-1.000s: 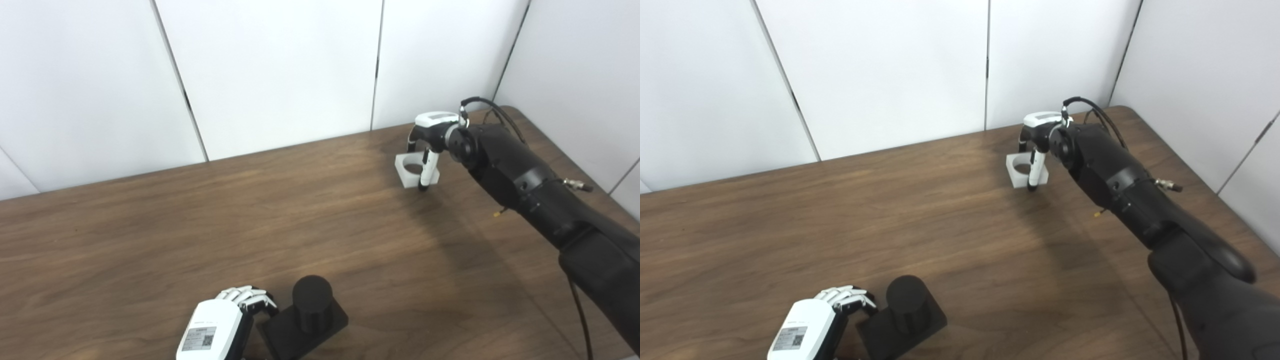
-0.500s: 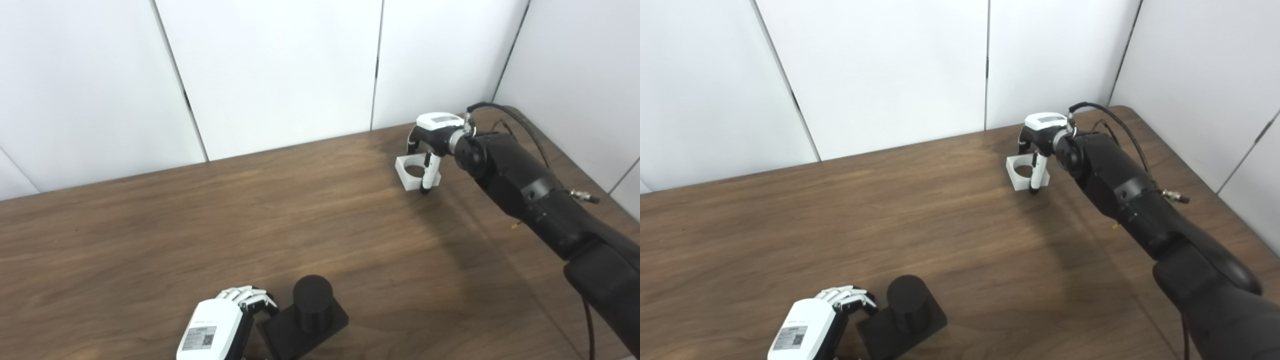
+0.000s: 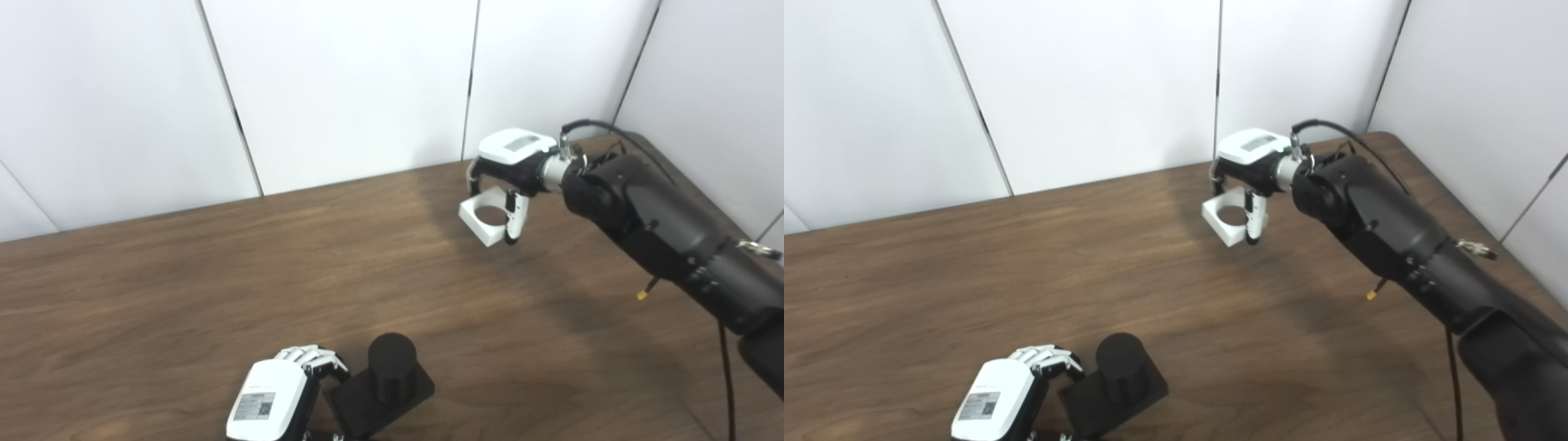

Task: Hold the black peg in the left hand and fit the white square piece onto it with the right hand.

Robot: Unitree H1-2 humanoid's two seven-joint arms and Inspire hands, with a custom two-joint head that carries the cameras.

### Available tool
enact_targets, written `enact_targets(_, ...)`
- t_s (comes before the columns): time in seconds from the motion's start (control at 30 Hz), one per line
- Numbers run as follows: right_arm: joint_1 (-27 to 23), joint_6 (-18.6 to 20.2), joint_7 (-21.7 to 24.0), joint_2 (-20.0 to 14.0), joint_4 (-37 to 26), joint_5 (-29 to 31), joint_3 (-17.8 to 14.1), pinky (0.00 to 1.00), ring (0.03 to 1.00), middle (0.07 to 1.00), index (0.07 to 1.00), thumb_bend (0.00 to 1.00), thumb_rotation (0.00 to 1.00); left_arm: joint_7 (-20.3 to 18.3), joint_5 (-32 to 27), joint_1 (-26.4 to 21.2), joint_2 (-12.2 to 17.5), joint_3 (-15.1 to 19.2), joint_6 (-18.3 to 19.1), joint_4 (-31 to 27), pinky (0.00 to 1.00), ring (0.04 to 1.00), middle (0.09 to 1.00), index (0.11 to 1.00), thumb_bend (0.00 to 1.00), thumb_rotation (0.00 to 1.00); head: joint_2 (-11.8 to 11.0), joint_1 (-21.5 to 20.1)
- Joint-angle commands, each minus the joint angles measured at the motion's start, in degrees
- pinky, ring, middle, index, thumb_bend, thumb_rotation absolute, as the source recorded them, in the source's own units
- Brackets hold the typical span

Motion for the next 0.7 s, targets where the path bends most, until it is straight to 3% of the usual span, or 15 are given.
enact_targets(0.0, -2.0, -0.3, 3.0, -1.8, -6.4, 0.7, -1.7, 0.91, 0.883, 0.767, 0.484, 0.52, 0.13, -2.8, 2.1, -0.3, -0.1, -1.6, 0.5, 3.3, 0.81, 0.795, 0.734, 0.487, 0.52, 0.05, 0.1, 0.2)
enact_targets(0.23, -2.2, 1.0, 11.4, -0.3, -21.7, 2.4, -3.1, 0.92, 0.886, 0.760, 0.486, 0.52, 0.13, -2.6, 3.1, -1.4, -1.1, -2.5, 1.0, 4.7, 0.82, 0.802, 0.740, 0.487, 0.52, 0.05, 2.0, 2.1)
enact_targets(0.4, -3.3, 0.6, 15.6, 1.2, -27.3, 3.9, -3.8, 0.89, 0.875, 0.750, 0.485, 0.52, 0.13, -2.8, 3.5, -2.0, -2.5, -3.1, 1.7, 5.4, 0.82, 0.805, 0.743, 0.488, 0.52, 0.05, 3.9, 4.1)
enact_targets(0.67, -5.8, 3.3, 22.1, 4.1, -34.2, 8.2, -4.9, 0.87, 0.873, 0.745, 0.483, 0.52, 0.13, -2.7, 5.2, -2.9, -3.5, -4.3, 3.1, 6.4, 0.82, 0.807, 0.743, 0.488, 0.52, 0.05, 5.7, 5.2)
